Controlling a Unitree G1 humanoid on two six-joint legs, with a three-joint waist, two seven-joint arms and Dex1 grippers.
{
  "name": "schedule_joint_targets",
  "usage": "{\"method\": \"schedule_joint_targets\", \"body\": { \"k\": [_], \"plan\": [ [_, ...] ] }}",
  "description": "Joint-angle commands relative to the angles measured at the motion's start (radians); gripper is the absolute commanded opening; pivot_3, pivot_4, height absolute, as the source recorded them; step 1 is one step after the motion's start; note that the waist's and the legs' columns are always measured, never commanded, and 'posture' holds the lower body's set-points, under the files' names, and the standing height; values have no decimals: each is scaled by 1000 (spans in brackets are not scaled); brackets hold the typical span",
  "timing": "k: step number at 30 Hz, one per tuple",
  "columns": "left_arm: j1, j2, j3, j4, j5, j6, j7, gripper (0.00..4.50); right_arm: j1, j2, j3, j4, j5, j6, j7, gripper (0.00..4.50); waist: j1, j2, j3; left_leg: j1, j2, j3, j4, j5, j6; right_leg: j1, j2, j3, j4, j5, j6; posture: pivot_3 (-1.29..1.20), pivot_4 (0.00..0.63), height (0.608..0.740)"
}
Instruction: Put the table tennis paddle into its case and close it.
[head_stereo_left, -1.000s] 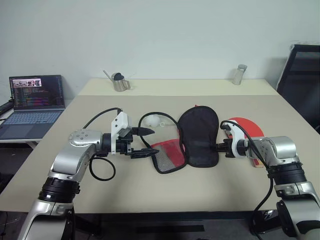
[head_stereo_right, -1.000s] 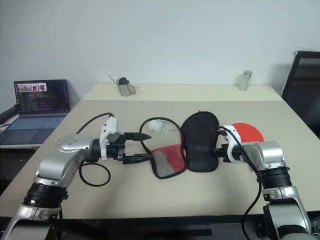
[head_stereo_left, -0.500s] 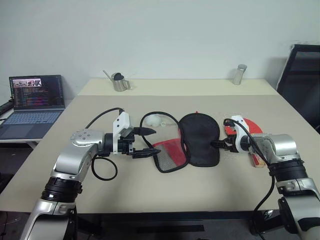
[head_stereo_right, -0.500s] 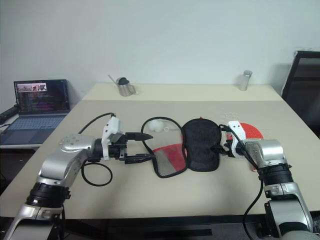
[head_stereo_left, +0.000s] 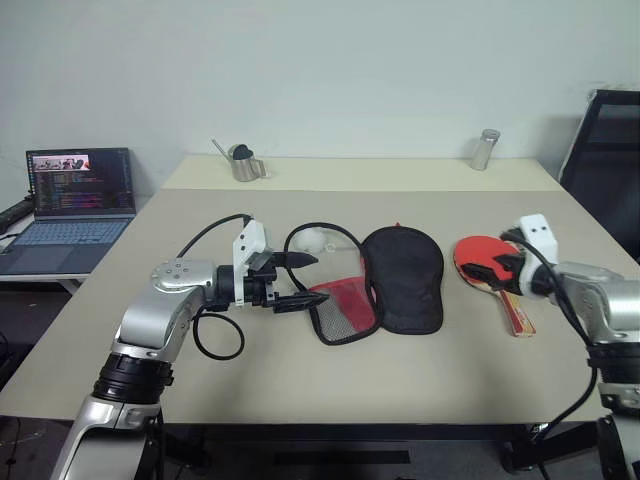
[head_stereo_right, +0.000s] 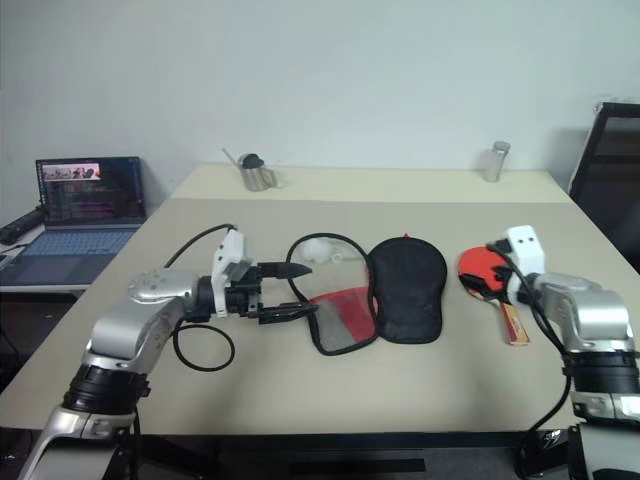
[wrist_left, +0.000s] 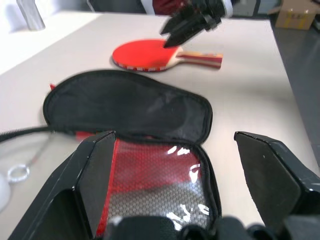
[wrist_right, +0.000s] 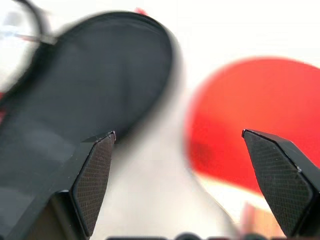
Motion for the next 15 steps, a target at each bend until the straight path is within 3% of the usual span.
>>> {"method": "schedule_joint_targets", "body": {
  "k": [1,15],
  "plan": [
    [-51,-14,6,-40,-25,-1,-4,4148,53,-10,-78,-73,8,32,-54,4472,0,0,0,0,0,0,0,0,0,0,0,0,0,0,0,0,150,740],
    [-120,-38,-29,50,13,-65,-46,4148,111,63,-52,-13,-25,1,-140,4472,-6,0,0,1,0,1,0,0,0,0,1,1,1,0,0,0,150,740]
  ]
}}
